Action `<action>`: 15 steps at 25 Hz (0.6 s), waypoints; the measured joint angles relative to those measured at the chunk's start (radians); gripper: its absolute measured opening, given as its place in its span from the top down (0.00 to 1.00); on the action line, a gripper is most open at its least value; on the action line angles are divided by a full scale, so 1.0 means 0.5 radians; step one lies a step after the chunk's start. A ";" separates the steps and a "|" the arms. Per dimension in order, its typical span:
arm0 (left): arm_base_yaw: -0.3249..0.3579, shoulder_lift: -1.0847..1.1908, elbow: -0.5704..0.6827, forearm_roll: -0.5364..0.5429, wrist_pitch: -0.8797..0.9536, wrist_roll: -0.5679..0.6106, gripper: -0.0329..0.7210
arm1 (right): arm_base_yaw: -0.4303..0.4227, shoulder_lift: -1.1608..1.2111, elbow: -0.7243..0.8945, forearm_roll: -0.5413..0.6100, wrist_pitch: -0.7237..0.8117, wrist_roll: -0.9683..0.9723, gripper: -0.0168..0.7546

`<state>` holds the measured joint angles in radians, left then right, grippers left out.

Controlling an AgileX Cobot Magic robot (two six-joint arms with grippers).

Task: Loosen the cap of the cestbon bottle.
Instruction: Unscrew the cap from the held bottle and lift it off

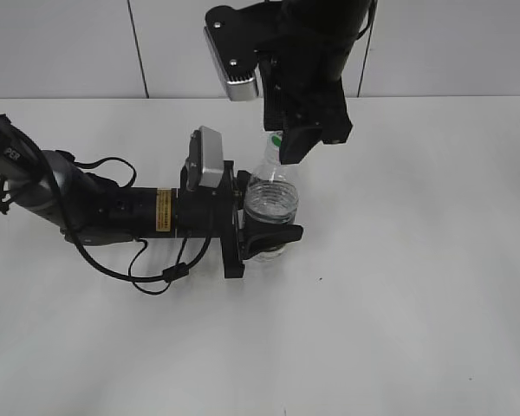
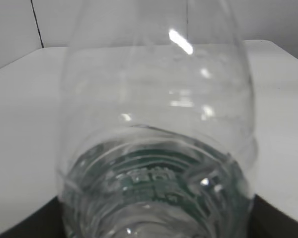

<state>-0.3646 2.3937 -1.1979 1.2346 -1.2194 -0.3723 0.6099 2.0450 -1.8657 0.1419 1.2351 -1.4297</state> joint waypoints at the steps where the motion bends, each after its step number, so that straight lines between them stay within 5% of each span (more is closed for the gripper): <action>1: 0.000 0.000 0.000 0.001 -0.002 0.000 0.42 | 0.000 0.000 0.000 0.000 0.000 0.028 0.45; 15: 0.004 0.000 0.000 0.027 -0.017 0.024 0.42 | -0.006 -0.110 0.000 0.232 -0.021 0.863 0.45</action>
<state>-0.3628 2.3937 -1.1979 1.2480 -1.2280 -0.3605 0.6070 1.9899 -1.8657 0.2578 1.2244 -0.9982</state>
